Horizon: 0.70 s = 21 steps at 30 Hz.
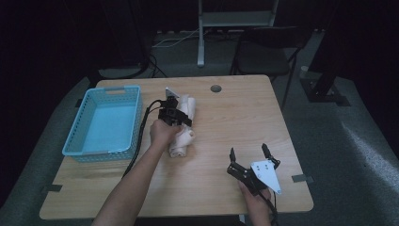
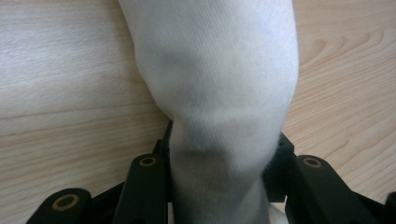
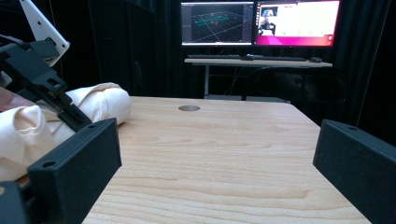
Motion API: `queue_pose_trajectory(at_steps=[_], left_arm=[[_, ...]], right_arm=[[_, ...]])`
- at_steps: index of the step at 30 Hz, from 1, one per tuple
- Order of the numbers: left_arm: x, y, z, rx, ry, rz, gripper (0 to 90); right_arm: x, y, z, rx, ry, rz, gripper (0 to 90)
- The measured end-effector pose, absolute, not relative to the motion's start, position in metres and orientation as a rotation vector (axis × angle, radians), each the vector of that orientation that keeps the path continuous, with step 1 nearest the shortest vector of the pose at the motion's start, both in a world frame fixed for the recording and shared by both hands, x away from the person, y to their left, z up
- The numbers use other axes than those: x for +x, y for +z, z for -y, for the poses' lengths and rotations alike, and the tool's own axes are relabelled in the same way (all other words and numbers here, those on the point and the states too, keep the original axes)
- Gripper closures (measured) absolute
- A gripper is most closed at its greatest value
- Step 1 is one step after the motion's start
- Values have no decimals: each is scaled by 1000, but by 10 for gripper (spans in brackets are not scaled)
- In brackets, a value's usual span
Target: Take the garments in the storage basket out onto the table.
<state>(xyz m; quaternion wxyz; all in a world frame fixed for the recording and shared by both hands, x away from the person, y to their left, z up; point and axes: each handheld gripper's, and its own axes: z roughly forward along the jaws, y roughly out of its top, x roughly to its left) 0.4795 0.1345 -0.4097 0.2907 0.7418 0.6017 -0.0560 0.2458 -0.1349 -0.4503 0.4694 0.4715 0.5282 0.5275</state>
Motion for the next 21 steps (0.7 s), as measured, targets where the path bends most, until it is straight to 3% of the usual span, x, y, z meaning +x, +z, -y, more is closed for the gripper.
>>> queue_pose_trajectory(at_steps=[21], left_arm=[[471, -417, -123, 2025, 27, -1527, 612]], right_arm=[[246, -450, 135, 1155, 1293, -1296, 3]])
